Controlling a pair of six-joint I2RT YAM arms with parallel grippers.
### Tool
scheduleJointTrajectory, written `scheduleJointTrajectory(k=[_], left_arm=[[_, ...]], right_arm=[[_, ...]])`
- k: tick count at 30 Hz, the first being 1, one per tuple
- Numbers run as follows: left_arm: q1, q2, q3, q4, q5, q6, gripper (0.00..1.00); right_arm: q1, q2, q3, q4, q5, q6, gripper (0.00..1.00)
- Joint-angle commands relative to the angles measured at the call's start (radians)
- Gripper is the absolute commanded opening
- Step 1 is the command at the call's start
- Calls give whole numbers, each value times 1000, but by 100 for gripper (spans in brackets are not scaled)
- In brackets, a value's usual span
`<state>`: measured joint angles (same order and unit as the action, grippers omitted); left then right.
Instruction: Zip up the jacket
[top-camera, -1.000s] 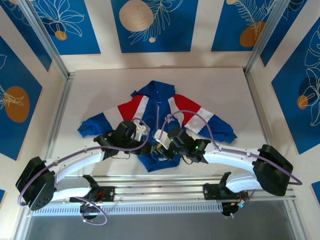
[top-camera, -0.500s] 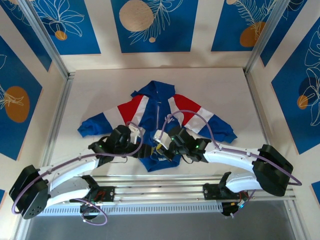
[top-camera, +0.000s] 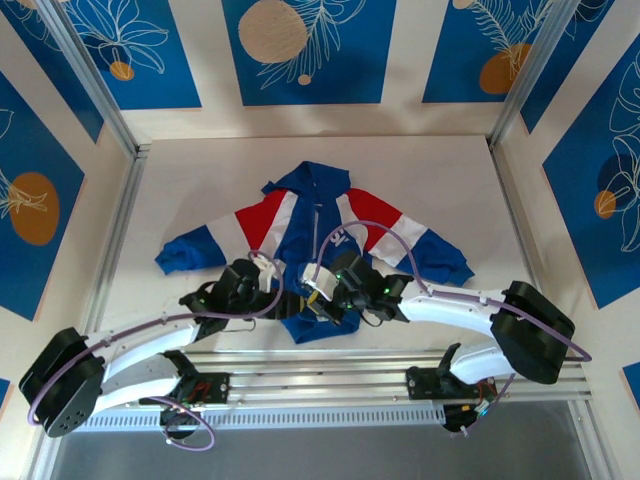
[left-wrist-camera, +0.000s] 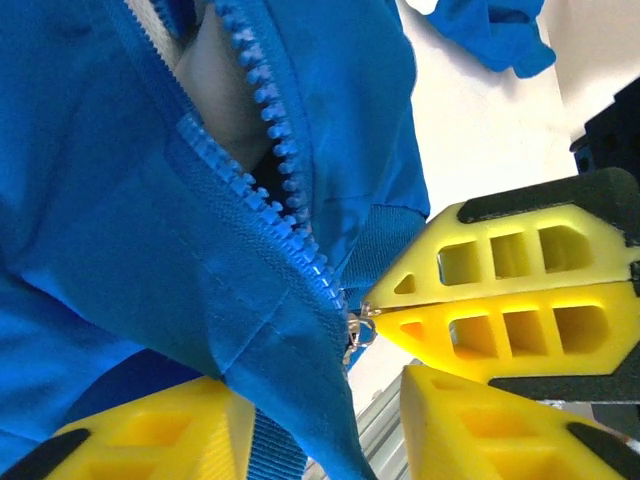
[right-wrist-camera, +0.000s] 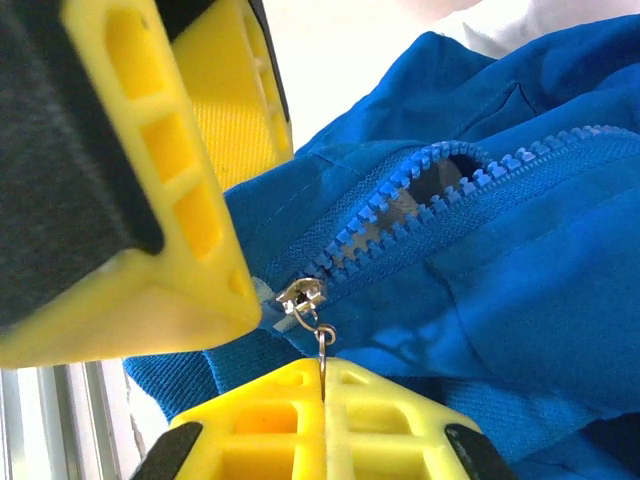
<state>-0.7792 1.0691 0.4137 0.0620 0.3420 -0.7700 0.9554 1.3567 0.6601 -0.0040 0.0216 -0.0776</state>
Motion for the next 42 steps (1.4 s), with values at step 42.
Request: scheduleJointTrajectory(k=[42], left_arm=[[7,-85,73,-266,92,78,0]], right_arm=[[33,88,160,136,406,-36,0]])
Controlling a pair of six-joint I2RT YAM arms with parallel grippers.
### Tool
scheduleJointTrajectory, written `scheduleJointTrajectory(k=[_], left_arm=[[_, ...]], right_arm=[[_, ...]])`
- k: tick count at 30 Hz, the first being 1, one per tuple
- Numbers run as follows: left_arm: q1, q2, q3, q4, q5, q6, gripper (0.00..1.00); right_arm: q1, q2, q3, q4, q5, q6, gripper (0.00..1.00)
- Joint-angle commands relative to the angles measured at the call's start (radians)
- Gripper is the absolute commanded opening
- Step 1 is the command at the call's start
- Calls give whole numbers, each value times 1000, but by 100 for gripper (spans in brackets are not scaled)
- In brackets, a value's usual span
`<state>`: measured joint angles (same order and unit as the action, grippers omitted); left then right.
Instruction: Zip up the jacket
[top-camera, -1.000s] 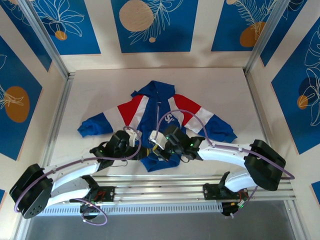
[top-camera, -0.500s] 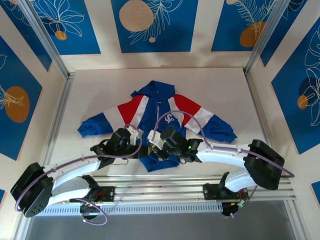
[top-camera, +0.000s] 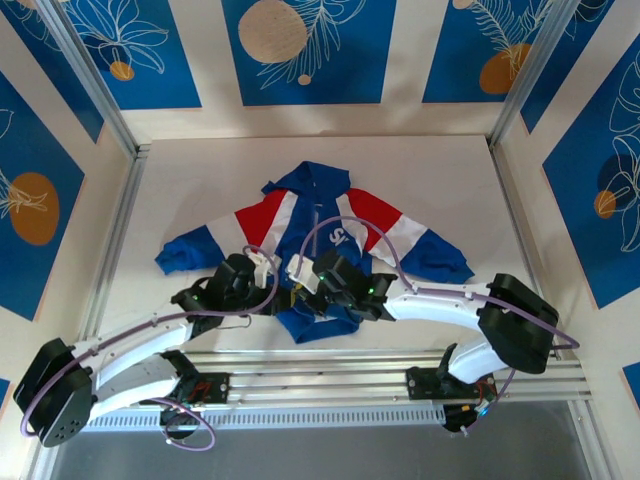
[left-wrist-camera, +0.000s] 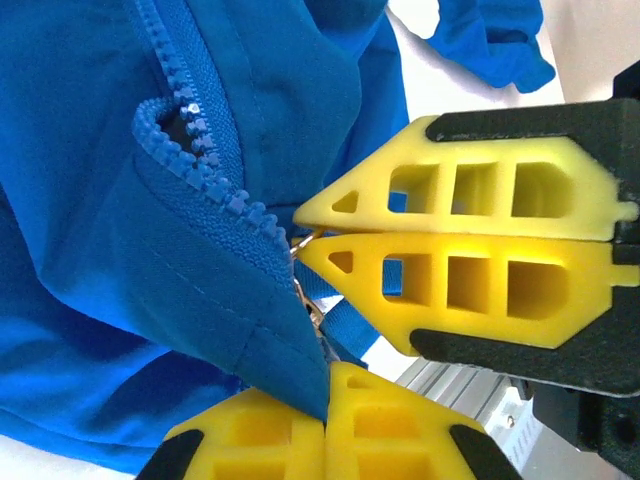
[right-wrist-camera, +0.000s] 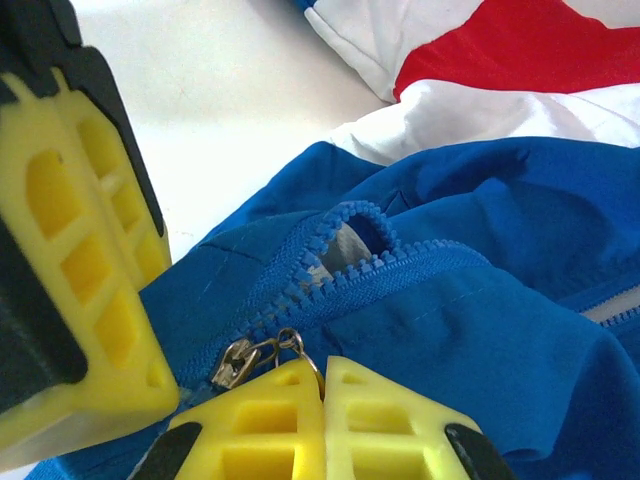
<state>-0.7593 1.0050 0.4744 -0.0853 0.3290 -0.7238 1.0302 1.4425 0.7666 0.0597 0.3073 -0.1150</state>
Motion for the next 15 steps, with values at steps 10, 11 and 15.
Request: scheduleJointTrajectory(k=[10,11,15], left_arm=[[-11,-45,54,-224,133,104,0],[-10,-46,58,-229,138,109,0],[-11,-42,53,-223,178,123,0]], right_arm=[[-80,-54,9,4,-71,-43,0],[-79,-59,5,-11,-74,-43,0],[-83,-89,-18,-29,-100,-41,0]])
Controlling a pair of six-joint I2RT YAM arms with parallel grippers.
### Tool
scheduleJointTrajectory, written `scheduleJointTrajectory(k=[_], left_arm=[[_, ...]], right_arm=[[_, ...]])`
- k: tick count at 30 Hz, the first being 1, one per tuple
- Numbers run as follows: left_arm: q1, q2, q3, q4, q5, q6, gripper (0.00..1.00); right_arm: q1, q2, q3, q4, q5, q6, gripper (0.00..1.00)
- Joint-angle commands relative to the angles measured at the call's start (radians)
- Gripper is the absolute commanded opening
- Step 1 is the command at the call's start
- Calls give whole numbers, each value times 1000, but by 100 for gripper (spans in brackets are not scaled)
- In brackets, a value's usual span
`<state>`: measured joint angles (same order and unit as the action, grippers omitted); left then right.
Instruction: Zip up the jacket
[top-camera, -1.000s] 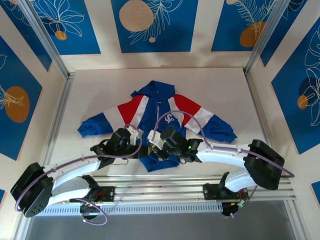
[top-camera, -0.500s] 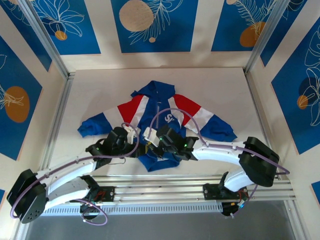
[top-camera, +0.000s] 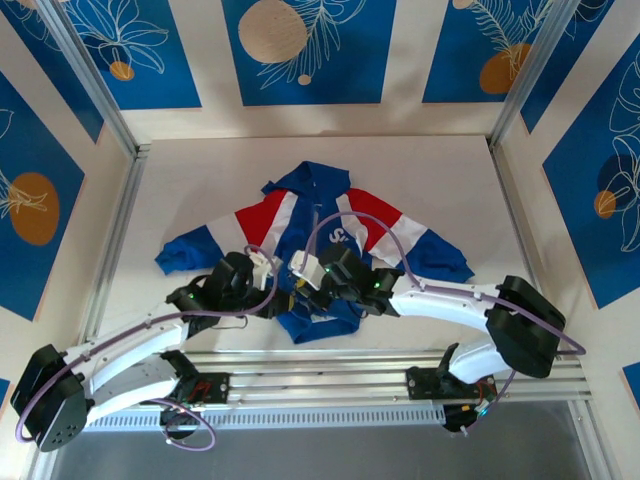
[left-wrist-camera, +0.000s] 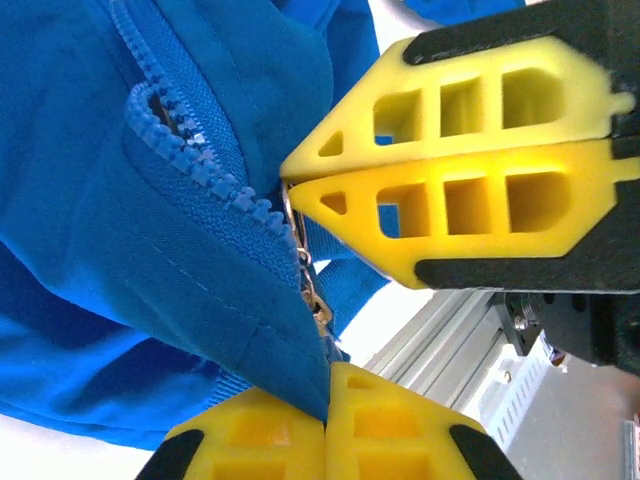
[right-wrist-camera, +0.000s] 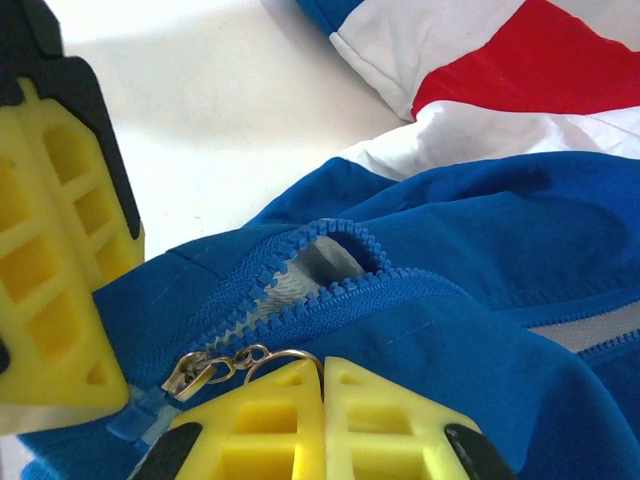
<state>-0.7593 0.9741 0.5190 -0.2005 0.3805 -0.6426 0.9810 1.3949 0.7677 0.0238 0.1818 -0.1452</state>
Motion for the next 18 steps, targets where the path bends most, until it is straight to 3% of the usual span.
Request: scheduleJointTrajectory(k=[1,11,15,18], left_arm=[[-11,-12,9,-109,129,46,0],[-11,-3,50,-162,102,151,0],[-10,2,78,-174,98,224,0],[-10,12,108,-197,100,277,0]], right_arm=[[-35,-50,-22,4,10,-11,0],[-39,-122,-76,-33,-100,-49,1],[-39,-194,-116,-33,-184,-78,23],[-27,-237,-134,-55,-209,-95,31]])
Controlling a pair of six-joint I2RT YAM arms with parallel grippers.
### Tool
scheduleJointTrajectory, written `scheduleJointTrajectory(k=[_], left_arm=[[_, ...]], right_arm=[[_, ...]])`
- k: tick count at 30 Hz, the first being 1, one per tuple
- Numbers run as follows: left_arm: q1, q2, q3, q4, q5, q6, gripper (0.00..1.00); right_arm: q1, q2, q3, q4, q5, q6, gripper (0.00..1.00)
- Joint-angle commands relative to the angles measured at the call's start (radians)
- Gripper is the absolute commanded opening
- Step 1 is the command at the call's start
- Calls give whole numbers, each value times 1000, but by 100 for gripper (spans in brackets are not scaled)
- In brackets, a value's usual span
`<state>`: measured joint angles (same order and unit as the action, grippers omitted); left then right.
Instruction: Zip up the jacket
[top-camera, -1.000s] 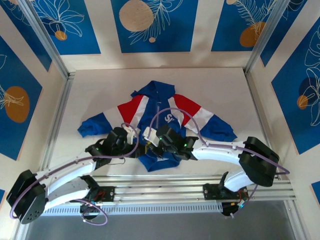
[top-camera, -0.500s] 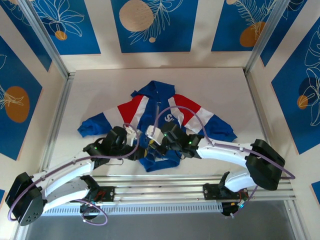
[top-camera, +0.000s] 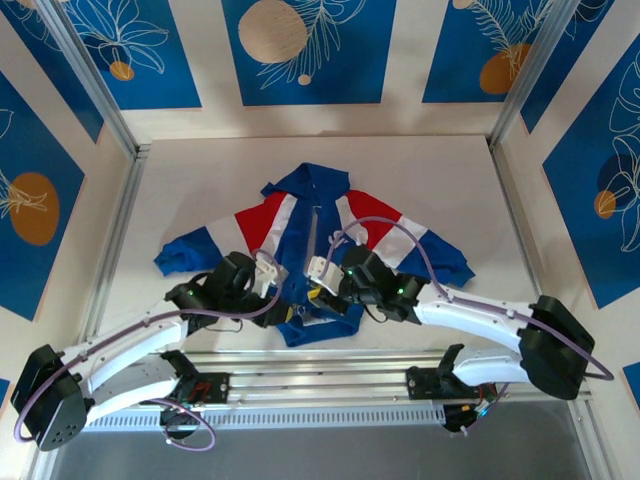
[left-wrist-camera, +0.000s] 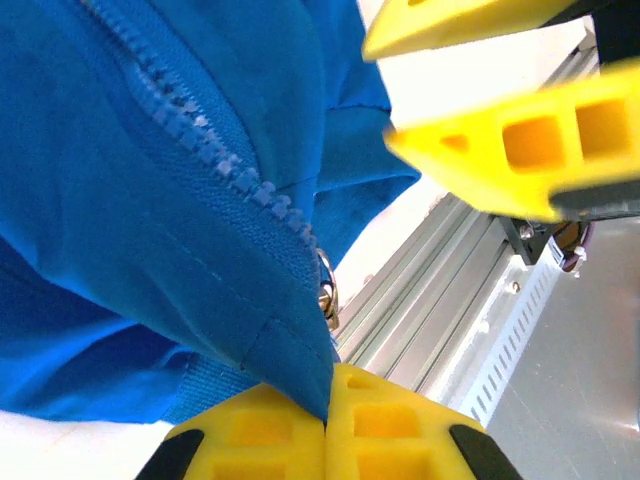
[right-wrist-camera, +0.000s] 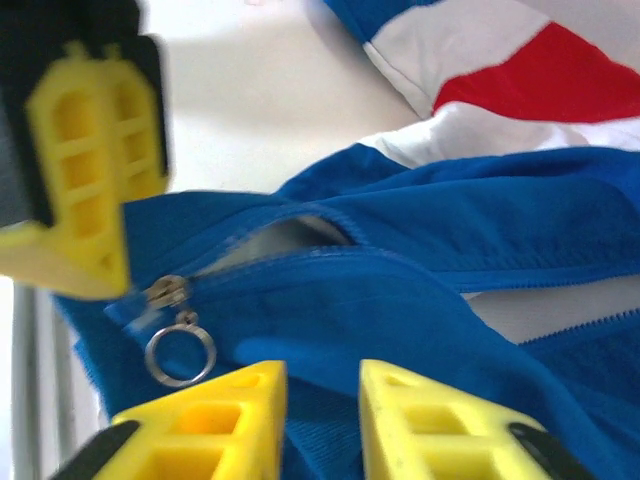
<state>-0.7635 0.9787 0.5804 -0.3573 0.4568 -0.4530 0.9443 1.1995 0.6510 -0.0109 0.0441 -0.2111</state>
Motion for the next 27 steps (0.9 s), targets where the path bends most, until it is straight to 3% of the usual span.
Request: scheduleJointTrajectory(k=[1,11,27], left_arm=[[-5,15,60,-54,23,103,0],[-2,63,117,-86,37,170,0],[0,66,133,-89,62,191,0]], right_arm=[[18,-52,-23,-23,-71,-36,33],[81,9,-16,-15,-74,-46,35],[83,109,13,63,-3,-33,36]])
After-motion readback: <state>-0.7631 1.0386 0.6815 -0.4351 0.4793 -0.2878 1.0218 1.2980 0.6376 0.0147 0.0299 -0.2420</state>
